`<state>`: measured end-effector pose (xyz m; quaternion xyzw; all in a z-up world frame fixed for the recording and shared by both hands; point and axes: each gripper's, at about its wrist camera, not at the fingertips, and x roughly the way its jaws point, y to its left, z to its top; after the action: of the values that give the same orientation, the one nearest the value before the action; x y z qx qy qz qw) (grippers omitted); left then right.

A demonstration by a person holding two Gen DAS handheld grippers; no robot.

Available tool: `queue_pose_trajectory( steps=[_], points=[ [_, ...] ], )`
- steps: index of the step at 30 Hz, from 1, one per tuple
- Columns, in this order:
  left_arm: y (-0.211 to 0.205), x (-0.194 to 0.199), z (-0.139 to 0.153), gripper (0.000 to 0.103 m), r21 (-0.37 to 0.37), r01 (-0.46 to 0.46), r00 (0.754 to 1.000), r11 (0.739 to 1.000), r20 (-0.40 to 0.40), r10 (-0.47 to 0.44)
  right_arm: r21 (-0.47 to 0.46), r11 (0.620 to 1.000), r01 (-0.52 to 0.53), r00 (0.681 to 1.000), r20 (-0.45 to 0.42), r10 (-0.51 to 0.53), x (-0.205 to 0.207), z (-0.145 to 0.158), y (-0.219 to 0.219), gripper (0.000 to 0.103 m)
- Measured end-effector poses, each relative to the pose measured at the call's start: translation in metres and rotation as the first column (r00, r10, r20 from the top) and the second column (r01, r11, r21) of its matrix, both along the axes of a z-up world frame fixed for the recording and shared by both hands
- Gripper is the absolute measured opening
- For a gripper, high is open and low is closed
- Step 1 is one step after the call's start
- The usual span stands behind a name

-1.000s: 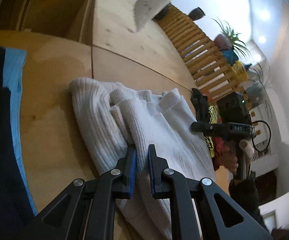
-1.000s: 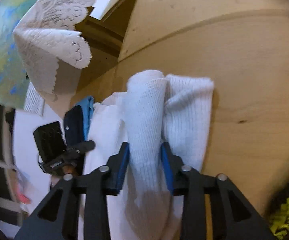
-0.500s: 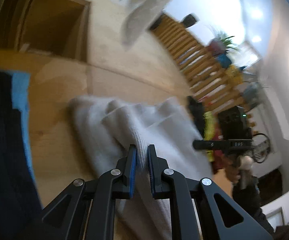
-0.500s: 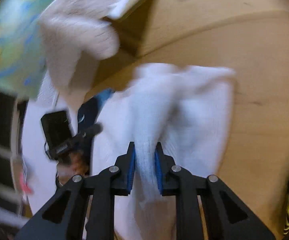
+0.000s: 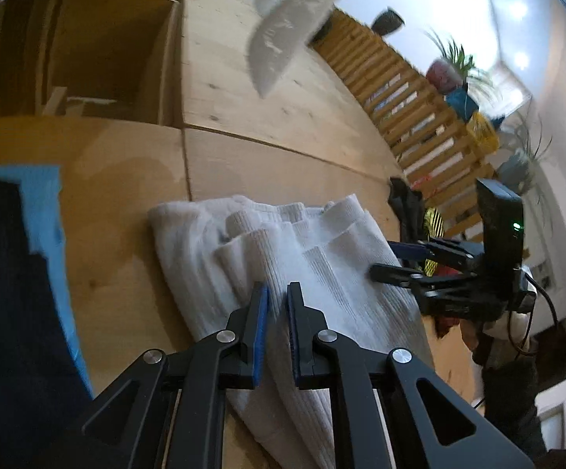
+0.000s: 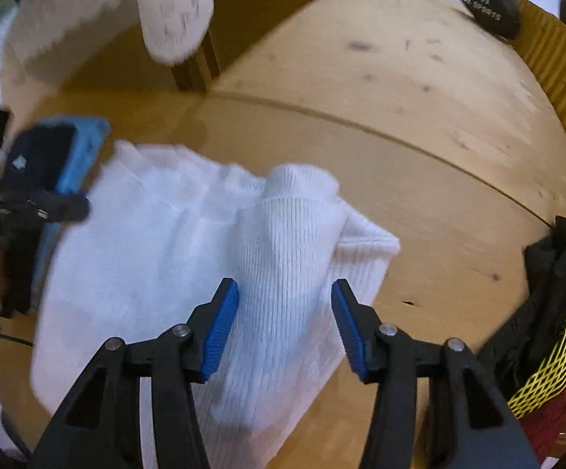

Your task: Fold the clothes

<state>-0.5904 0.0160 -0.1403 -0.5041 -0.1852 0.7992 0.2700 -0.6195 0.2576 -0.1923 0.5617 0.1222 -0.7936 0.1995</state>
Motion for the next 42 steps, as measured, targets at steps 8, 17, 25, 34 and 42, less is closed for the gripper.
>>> queue_pose_trajectory(
  steps=[8, 17, 25, 34, 42],
  points=[
    [0.014, -0.009, 0.001, 0.006, -0.127, -0.001, 0.999, 0.992, -0.046, -0.005, -0.197, 0.978, 0.074, 0.997, 0.047, -0.066, -0.006, 0.005, 0.017, 0.021],
    [0.003, 0.002, 0.02, 0.003, -0.167, -0.029, 0.995, 0.985, -0.102, 0.012, -0.154, 0.982, 0.108, 0.992, 0.085, -0.096, -0.014, 0.006, 0.033, 0.042],
    [0.049, 0.009, 0.032, 0.009, -0.185, 0.102, 0.984, 0.978, -0.125, -0.126, -0.224, 0.975, 0.007, 0.993, -0.117, -0.034, 0.003, 0.044, 0.017, 0.042],
    [0.014, -0.016, -0.021, 0.002, -0.103, 0.002, 1.0, 0.995, -0.007, -0.002, -0.145, 0.985, 0.099, 0.994, -0.026, -0.104, -0.022, -0.006, 0.02, 0.042],
    [-0.024, -0.017, 0.017, 0.038, -0.099, -0.089, 0.996, 0.991, -0.004, 0.09, -0.267, 0.936, 0.228, 0.973, 0.03, -0.229, -0.023, 0.013, 0.066, 0.072]
  ],
)
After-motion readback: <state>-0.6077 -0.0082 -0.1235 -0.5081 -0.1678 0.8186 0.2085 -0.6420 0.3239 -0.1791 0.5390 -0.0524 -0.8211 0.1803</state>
